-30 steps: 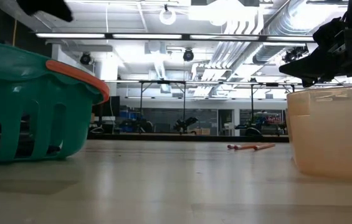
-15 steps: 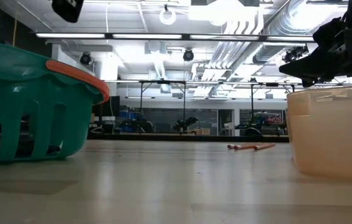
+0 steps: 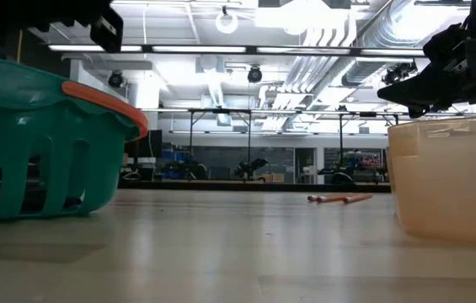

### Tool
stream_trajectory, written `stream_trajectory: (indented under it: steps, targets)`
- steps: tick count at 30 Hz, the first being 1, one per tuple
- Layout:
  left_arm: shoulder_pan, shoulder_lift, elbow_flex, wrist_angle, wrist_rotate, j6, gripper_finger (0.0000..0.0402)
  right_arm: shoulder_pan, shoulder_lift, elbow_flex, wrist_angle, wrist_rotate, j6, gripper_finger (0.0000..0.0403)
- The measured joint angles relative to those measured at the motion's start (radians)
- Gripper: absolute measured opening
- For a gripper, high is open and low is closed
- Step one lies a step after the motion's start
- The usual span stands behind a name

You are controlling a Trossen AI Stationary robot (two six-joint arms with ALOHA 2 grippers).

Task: Sort pens & pencils
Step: Put the top orange pencil into the orange bin

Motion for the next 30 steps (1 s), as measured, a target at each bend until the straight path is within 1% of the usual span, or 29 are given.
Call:
stream_trajectory:
  steps: [3,5,7,8,12,16,18,19,23,28,30]
  targets:
    - [0.055,0.000,-0.036,0.051,0.020,-0.004,0.0001,0.000,0.000,0.000,0.000,0.001,-0.010,0.0000]
    - [0.088,0.000,-0.056,0.070,0.020,-0.005,0.0001,0.000,0.000,0.000,0.003,0.028,-0.062,0.0000]
    - [0.124,0.000,-0.076,0.091,0.030,-0.005,0.0002,0.000,0.000,-0.001,0.004,0.086,-0.083,0.0000]
    - [0.142,0.000,-0.084,0.103,0.053,-0.006,0.0003,0.000,0.000,-0.001,0.004,0.112,-0.086,0.0000]
    - [0.227,0.000,-0.112,0.152,0.165,-0.015,0.0001,-0.001,0.000,-0.001,0.009,0.305,-0.160,0.0000]
    - [0.332,0.000,-0.112,0.176,0.218,-0.029,0.0002,-0.001,0.000,-0.001,0.017,0.404,-0.241,0.0000]
    - [0.387,0.000,-0.112,0.189,0.251,-0.044,0.0002,-0.001,0.000,-0.001,0.018,0.410,-0.230,0.0000]
    - [0.414,0.000,-0.112,0.190,0.269,-0.058,0.0002,-0.001,0.000,-0.001,0.018,0.400,-0.187,0.0000]
    - [0.498,0.000,-0.112,0.166,0.337,-0.094,0.0003,0.000,0.000,-0.001,0.020,0.339,0.081,0.0000]
    - [0.542,0.001,-0.113,0.123,0.395,-0.112,0.0003,0.000,0.000,-0.001,0.123,0.340,0.089,0.0000]
    - [0.539,0.001,-0.132,0.145,0.397,-0.112,0.0003,0.000,0.000,-0.001,0.168,0.340,0.075,0.0000]
